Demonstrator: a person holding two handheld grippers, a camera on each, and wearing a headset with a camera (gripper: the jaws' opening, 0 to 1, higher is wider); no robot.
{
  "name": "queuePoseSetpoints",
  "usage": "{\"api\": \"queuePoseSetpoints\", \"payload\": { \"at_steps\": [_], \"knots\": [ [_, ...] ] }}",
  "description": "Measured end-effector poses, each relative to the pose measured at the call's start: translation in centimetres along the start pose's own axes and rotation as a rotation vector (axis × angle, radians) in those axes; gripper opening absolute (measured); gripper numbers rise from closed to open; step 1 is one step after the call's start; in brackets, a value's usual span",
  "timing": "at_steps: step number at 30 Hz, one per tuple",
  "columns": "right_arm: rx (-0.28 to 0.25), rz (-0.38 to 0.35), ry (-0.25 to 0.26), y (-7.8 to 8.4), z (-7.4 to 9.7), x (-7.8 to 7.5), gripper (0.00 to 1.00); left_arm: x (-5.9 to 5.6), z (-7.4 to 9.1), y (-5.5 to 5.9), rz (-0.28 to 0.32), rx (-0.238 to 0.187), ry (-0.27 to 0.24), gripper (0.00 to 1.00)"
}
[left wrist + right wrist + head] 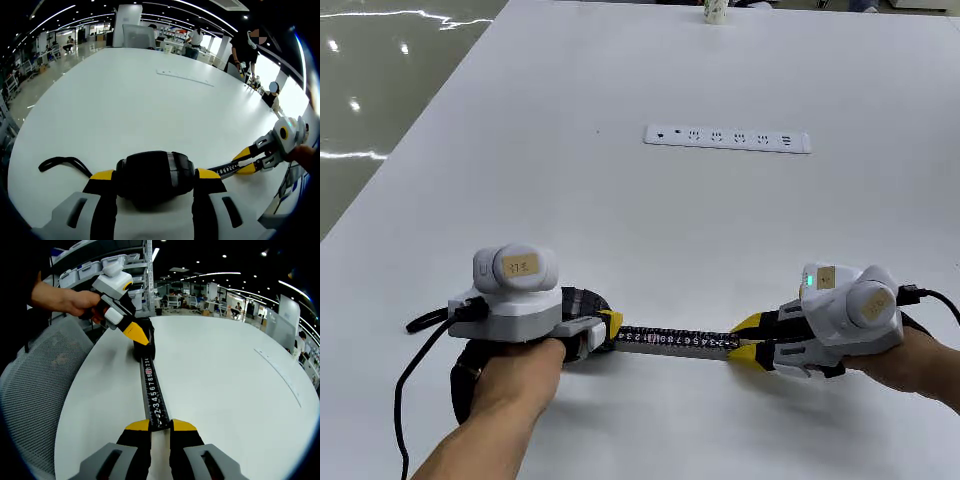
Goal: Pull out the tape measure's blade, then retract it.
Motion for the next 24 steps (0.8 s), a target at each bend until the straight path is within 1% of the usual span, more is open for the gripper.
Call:
{"api": "queuePoseSetpoints", "payload": {
  "at_steps": [24],
  "knots": [
    [-0.012, 0.001, -0.007, -1.2, -0.9, 0.2, 0.1, 0.0, 0.0, 0.0, 0.004, 0.005, 0.007, 0.55]
  ]
}}
Point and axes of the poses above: the centre of the closed fingertips' face, and the gripper's own axes: z roughly backward along the fingers, x roughly to its left, y roughly out of its underside, the point moved 1 cm from there along z, roughly backward along the fingers, and after that the axes turned 10 degrees about x, right-handed, at the moved point
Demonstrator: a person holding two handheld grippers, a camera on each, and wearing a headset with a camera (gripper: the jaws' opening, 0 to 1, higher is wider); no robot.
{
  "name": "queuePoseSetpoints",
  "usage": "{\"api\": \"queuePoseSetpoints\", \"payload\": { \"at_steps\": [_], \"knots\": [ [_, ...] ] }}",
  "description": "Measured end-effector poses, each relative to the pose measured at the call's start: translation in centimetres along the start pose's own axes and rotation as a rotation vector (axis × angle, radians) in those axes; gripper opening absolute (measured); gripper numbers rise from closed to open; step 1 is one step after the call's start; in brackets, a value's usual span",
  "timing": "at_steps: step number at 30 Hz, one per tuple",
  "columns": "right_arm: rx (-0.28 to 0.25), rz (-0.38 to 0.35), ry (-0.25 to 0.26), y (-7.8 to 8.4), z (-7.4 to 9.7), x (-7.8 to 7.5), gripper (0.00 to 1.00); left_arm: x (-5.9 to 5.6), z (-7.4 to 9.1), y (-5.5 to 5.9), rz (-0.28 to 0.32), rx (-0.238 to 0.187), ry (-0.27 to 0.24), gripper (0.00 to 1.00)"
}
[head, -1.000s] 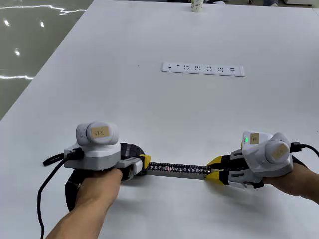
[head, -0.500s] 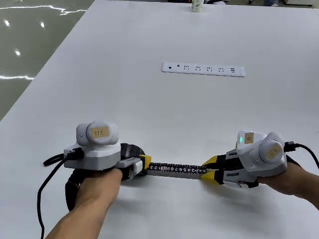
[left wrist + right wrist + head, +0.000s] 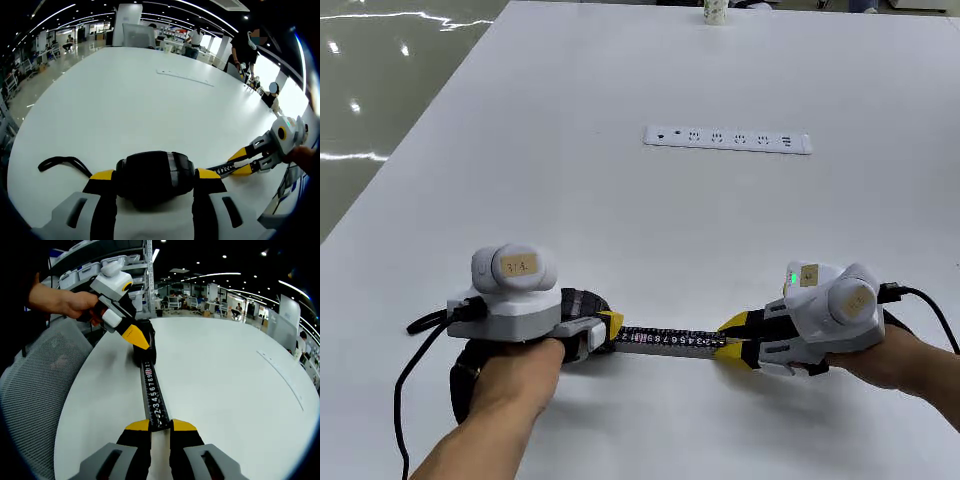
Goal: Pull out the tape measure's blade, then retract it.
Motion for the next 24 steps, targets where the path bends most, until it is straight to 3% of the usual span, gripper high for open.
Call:
{"api": "queuePoseSetpoints", "payload": {
  "at_steps": [24],
  "knots": [
    [-0.016, -0.001, -0.012, -1.8, -1.4, 0.3, 0.1, 0.1, 0.1, 0.0, 0.005, 0.005, 0.007, 0.56]
  ]
}}
Point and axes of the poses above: the centre of the closed fingertips' face, and the gripper's own axes: z roughly backward along the fingers, x roughly to its left, y roughly out of its underside, the point moved 1 cm from there along z, roughly backward along the fingers, and after that the axes turned 10 degrees about x, right-handed, at the moved point
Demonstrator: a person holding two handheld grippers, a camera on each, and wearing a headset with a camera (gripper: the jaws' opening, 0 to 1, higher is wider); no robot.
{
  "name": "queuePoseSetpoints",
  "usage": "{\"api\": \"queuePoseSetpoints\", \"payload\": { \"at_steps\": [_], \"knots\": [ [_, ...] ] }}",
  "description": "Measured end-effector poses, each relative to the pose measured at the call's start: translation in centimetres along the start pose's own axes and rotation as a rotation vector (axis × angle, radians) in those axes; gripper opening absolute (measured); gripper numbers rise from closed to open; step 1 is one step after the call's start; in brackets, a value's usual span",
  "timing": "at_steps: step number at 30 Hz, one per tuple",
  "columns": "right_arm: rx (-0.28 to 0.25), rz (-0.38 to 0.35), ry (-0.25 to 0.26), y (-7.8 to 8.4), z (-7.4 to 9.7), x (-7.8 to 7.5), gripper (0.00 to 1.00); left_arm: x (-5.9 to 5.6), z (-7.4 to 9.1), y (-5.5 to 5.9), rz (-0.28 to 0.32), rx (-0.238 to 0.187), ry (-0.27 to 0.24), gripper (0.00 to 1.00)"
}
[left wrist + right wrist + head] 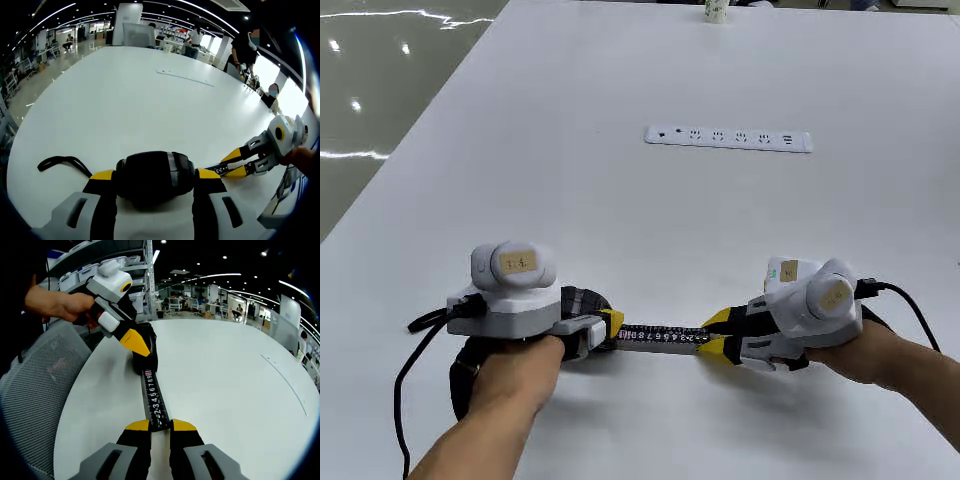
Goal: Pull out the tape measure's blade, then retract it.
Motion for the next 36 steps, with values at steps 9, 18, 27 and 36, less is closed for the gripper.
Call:
{"api": "queuePoseSetpoints", "payload": {
  "at_steps": [9, 18, 27, 36],
  "knots": [
    [-0.004, 0.001, -0.006, -0.7, -0.6, 0.2, 0.1, 0.0, 0.0, 0.0, 0.002, 0.001, 0.004, 0.56],
    [-0.011, 0.003, -0.011, -1.5, -1.3, 0.3, 0.1, 0.0, 0.0, 0.0, 0.004, 0.003, 0.006, 0.56],
    [-0.018, 0.003, -0.019, -2.2, -2.0, 0.6, 0.1, -0.1, 0.0, 0.0, 0.004, 0.006, 0.009, 0.56],
    [-0.02, 0.008, -0.025, -2.8, -2.5, 0.7, 0.1, -0.1, -0.1, 0.0, 0.005, 0.007, 0.011, 0.56]
  ]
}}
Point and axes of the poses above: the centre of the closed fingertips' face, and the gripper's own axes: z roughly backward along the fingers, x roughly to its left, y roughly out of its underside, the point moved 1 cm from there along z, roughly backward along the fingers, and after that the axes turned 10 degrees about x, right-handed, at the moved point
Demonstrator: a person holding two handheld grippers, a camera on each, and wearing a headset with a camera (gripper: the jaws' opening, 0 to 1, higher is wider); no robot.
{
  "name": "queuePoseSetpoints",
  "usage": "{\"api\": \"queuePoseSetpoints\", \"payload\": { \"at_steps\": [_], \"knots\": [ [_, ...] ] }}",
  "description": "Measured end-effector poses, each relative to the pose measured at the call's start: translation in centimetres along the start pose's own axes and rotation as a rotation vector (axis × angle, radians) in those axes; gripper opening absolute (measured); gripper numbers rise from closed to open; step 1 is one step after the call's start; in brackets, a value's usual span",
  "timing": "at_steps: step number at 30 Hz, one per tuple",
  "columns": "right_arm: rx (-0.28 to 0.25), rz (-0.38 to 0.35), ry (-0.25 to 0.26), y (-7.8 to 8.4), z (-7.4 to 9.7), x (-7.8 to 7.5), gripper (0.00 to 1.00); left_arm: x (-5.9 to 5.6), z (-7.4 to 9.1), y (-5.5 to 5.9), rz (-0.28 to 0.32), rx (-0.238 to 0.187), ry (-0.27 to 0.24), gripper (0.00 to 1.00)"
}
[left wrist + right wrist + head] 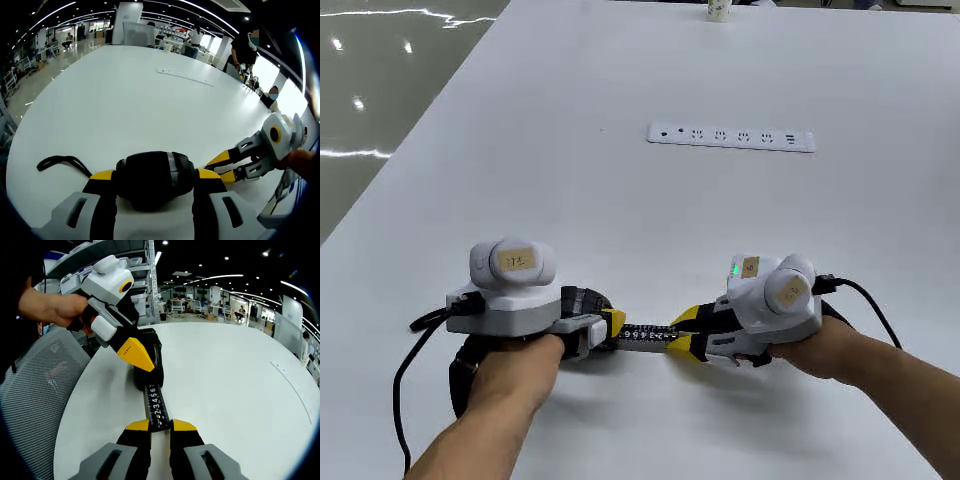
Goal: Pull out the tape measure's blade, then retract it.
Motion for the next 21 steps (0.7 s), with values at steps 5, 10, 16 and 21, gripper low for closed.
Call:
{"api": "queuePoseSetpoints", "payload": {
  "at_steps": [5, 10, 16, 21],
  "knots": [
    [-0.001, 0.002, -0.005, -0.3, -0.3, 0.1, 0.1, 0.0, 0.0, 0.0, 0.0, 0.001, 0.002, 0.56],
    [-0.001, 0.005, -0.008, -0.8, -0.7, 0.2, 0.1, 0.0, 0.0, 0.0, 0.0, 0.002, 0.004, 0.56],
    [-0.003, 0.008, -0.012, -1.2, -1.2, 0.4, 0.1, 0.0, 0.0, 0.0, -0.002, 0.003, 0.007, 0.56],
    [-0.004, 0.015, -0.016, -1.7, -1.7, 0.6, 0.1, 0.0, 0.0, 0.0, -0.002, 0.005, 0.01, 0.56]
  ]
}}
Point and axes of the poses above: the centre of the closed fingertips' face, and the gripper's own axes: z roughly backward along the fingers, x roughly to its left, y roughly out of its underside, the point moved 1 cm from there along z, roughly backward along the fingers, and after that the axes turned 10 degrees about x, right-handed, at the moved point
